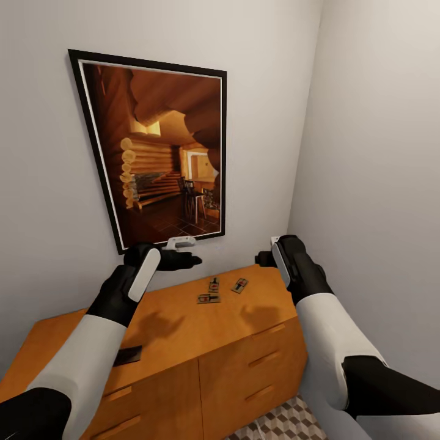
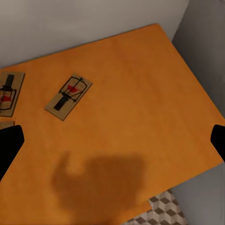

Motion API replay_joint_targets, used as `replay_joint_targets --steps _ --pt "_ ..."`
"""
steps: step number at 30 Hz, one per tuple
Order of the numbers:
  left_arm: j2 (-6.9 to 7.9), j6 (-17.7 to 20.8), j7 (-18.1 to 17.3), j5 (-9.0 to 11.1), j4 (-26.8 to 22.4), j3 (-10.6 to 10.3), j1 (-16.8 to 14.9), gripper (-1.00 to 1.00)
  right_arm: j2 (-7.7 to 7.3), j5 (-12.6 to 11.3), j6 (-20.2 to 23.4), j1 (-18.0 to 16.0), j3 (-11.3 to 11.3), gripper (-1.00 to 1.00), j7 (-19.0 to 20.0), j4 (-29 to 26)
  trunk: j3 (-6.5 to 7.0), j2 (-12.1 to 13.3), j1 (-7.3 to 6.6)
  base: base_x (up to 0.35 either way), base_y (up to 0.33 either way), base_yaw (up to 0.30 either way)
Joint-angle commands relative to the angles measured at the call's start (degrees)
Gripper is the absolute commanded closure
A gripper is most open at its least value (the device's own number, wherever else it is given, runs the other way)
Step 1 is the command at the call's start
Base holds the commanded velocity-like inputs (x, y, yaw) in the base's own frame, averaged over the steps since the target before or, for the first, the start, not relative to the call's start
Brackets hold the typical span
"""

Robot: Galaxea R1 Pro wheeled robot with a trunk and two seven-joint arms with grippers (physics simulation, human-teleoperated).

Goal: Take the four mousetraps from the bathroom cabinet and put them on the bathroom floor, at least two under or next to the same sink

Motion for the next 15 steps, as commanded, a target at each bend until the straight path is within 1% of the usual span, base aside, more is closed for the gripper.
replay_joint_targets --steps 1,6,11,15 --pt "0.03 0.16 0.61 0.57 0.01 -0.06 -0.02 -1.00 0.18 0.58 0.11 -0.04 -0.17 -1.00 0.10 0.07 -0.03 -0.05 0.02 0.000 0.000 0.000" --pt "0.18 0.16 0.90 -0.02 0.40 -0.36 -0.03 -1.00 0.52 0.69 -0.50 -0.09 -0.13 -1.00 -0.32 0.78 -0.03 -0.05 0.02 0.000 0.000 0.000" --pt "0.46 0.13 1.12 -0.46 1.17 -0.20 -0.04 -1.00 0.52 0.79 -1.93 -0.11 -0.15 -1.00 -0.55 2.81 -0.03 -0.05 0.02 0.000 0.000 0.000" --pt "1.18 -0.18 1.33 -0.69 3.26 -0.14 -0.04 -1.00 0.52 0.84 -2.93 -0.11 -0.09 -1.00 -0.70 4.55 -0.03 -0.05 0.02 0.000 0.000 0.000"
